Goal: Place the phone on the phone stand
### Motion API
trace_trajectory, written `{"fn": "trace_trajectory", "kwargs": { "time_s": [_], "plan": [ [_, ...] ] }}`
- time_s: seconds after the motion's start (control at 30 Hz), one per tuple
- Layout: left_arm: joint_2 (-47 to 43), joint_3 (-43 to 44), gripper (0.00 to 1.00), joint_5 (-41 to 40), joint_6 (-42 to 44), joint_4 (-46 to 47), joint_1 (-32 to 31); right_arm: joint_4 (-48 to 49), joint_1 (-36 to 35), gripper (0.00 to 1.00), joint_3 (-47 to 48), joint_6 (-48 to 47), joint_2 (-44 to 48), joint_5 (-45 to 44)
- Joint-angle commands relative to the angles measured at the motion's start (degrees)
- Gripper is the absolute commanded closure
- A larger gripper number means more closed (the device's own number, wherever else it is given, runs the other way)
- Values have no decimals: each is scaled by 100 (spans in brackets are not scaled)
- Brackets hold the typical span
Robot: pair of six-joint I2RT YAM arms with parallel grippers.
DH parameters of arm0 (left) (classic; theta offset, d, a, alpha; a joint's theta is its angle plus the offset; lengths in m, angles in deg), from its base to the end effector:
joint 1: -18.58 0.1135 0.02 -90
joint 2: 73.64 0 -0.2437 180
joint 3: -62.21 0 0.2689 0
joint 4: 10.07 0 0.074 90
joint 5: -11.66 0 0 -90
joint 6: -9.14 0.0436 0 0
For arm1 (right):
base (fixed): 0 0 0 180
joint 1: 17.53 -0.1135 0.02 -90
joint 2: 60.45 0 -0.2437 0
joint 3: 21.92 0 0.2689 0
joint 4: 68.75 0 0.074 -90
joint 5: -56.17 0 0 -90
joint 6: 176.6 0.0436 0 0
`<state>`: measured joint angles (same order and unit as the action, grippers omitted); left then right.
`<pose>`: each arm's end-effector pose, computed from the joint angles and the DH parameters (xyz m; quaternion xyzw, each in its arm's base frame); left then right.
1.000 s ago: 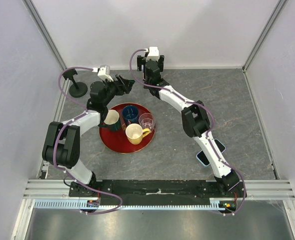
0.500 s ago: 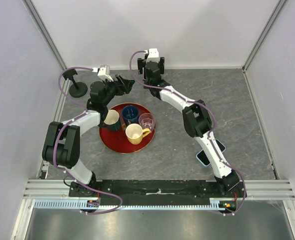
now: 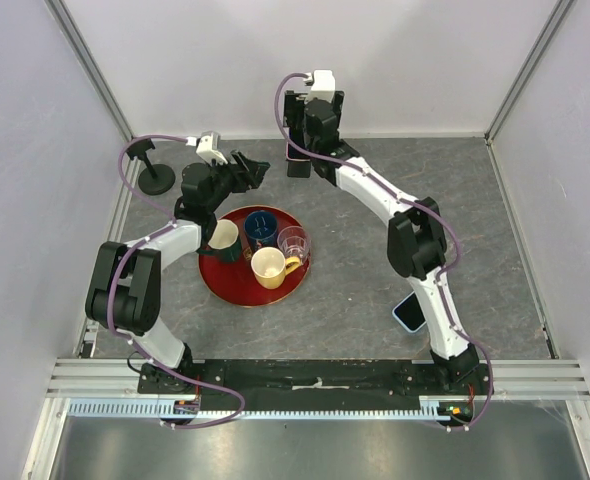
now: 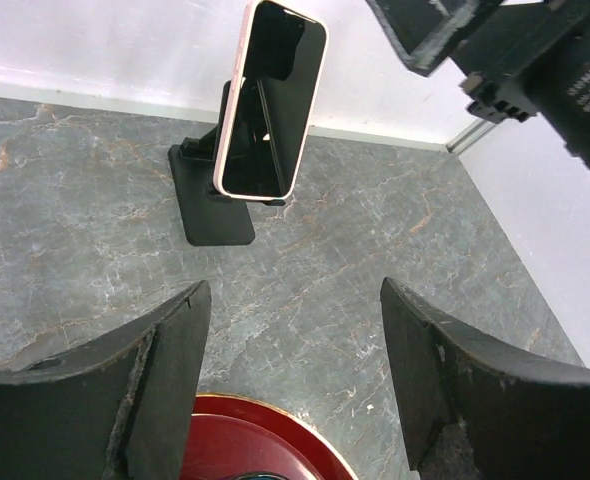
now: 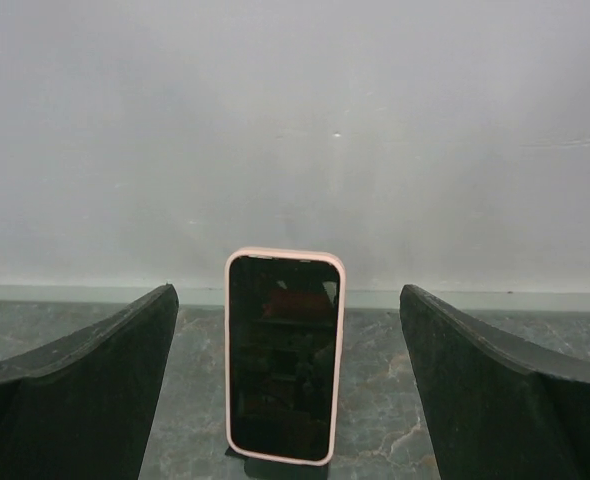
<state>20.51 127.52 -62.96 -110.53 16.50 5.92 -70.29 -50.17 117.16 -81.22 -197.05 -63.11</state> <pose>0.3771 -0.0966 0.2223 -0.0140 0.7203 -0.3379 0.6056 0.4980 0.2936 0.2944 0.0152 0.7019 0.0571 0.7099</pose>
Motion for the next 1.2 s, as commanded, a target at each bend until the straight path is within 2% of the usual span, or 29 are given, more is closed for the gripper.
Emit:
{"fn": "trace_trajectory", "kwargs": {
  "time_s": [0.0, 0.13, 0.3, 0.4, 0.6, 0.77, 0.9, 0.97, 1.03, 1.17],
  "plan": [
    [-2, 171, 27, -140, -275, 36, 1, -160, 83, 2, -480, 304, 704, 607],
    [-116, 137, 32, -254, -723, -132, 158, -177, 109, 2, -1078, 419, 1239, 994],
    [-414, -355, 32, -439, -2074, 184, 615, -257, 109, 2, -1867, 402, 1784, 1310],
    [-712, -636, 31, -526, -2385, 440, 836, -291, 144, 2, -2203, 402, 2066, 1415],
    [-1495, -821, 23, -1922, -2560, -834, 1186, -617, 381, 2, -2291, 691, 2452, 1872],
    [-2049, -1155, 10, -3039, -3640, -1248, 1793, -617, 654, 2, -2573, 841, 2805, 2365],
    [-1866, -998, 6, -3392, -3694, -1151, 2162, -643, 943, 2, -2784, 990, 3015, 2769],
    [-1655, -989, 6, -3392, -4080, -1117, 2364, -661, 1163, 2, -2871, 1052, 3060, 2918],
    [-1418, -1006, 5, -3182, -4405, -653, 2628, -670, 1373, 2, -2916, 1157, 3104, 3075],
    [-392, -673, 6, -2735, -4715, 271, 2926, -670, 1612, 2, -2969, 1315, 3078, 3314]
  ]
}}
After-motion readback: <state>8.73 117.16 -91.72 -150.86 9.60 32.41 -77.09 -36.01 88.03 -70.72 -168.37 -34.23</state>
